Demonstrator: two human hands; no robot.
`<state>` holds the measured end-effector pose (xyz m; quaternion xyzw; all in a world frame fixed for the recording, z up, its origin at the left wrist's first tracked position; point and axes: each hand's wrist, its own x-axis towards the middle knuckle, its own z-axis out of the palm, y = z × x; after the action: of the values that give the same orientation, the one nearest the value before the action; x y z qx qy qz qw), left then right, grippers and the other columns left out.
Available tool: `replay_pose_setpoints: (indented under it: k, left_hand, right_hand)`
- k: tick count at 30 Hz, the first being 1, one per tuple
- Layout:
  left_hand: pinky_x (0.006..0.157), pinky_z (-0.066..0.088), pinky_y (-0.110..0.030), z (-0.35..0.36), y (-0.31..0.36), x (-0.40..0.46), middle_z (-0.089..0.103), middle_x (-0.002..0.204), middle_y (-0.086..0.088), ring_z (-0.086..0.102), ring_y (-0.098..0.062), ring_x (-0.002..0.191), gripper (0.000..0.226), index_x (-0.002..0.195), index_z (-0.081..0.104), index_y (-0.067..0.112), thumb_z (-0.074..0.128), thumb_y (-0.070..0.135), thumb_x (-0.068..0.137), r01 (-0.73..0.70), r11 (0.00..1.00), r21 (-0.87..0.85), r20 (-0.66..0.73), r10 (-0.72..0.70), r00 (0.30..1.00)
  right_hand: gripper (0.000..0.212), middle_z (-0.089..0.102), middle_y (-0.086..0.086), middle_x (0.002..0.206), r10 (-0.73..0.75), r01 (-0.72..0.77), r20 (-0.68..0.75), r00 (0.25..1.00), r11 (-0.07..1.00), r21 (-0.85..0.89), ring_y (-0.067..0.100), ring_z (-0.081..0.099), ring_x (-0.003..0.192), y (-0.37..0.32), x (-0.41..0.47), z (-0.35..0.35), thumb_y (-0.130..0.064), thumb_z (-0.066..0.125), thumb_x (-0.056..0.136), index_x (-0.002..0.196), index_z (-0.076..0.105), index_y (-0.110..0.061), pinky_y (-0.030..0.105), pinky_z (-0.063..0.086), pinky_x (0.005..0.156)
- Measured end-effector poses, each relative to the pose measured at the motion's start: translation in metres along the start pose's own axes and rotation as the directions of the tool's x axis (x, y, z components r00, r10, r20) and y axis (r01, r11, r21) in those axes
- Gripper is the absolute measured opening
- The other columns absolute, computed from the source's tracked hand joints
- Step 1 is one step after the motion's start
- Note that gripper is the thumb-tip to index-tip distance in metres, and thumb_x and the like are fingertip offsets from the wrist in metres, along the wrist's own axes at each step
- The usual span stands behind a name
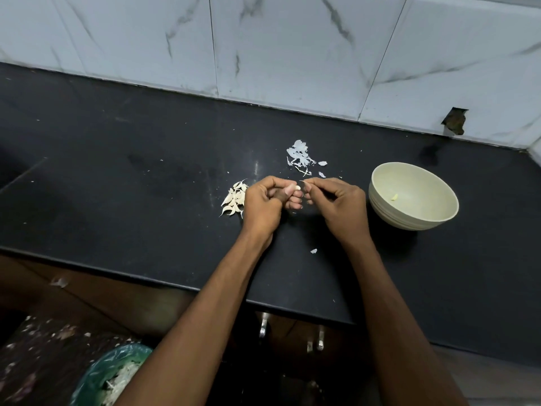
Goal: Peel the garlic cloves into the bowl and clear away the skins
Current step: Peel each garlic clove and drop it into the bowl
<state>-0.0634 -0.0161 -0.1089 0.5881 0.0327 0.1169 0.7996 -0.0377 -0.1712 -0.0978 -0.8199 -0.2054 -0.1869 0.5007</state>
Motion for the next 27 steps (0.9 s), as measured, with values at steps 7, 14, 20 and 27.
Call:
replay_pose_setpoints:
  k: [7,14,20,27]
  left_hand:
    - [0.066,0.057,-0.023,-0.002,-0.001,0.003,0.073,0.084,-0.02,0.069,-0.017,0.067,0.01,0.105,0.066,-0.01,0.06,-0.005,0.099,0.024,0.993,-0.119,-0.015,-0.026,1.0]
    - [0.066,0.055,-0.022,-0.001,0.0,0.007,0.072,0.085,-0.018,0.066,-0.015,0.068,0.014,0.106,0.068,-0.009,0.064,0.004,0.1,0.042,0.99,-0.132,-0.052,-0.049,0.997]
    - [0.068,0.057,-0.023,-0.002,0.0,0.009,0.073,0.085,-0.017,0.068,-0.016,0.07,0.013,0.105,0.068,-0.006,0.062,0.005,0.102,0.055,0.988,-0.147,-0.052,-0.063,0.997]
    - [0.065,0.056,-0.023,-0.002,0.001,0.01,0.072,0.082,-0.016,0.066,-0.015,0.066,0.011,0.104,0.065,-0.006,0.06,0.003,0.102,0.041,0.986,-0.163,-0.064,-0.052,0.997]
  right_hand:
    - [0.008,0.077,0.01,0.081,0.189,-0.184,-0.01,0.982,0.964,0.194,0.014,0.073,0.073,0.001,0.006,0.0,-0.011,0.074,0.096,0.099,0.081,-0.008,0.028,0.06,0.067]
    - [0.013,0.08,0.002,0.088,0.161,-0.184,-0.184,0.969,0.976,-0.114,0.013,0.075,0.078,0.018,0.038,0.008,-0.014,0.077,0.09,0.101,0.082,-0.011,0.024,0.06,0.083]
    - [0.028,0.077,0.003,0.1,0.086,-0.112,-0.143,0.986,0.976,-0.186,0.009,0.069,0.08,0.014,0.036,0.012,-0.005,0.073,0.09,0.116,0.079,-0.012,0.02,0.055,0.085]
    - [0.008,0.079,-0.004,0.086,0.179,-0.191,0.076,0.981,0.956,0.222,0.002,0.068,0.073,-0.013,0.012,0.009,-0.014,0.079,0.092,0.099,0.082,-0.011,0.027,0.057,0.063]
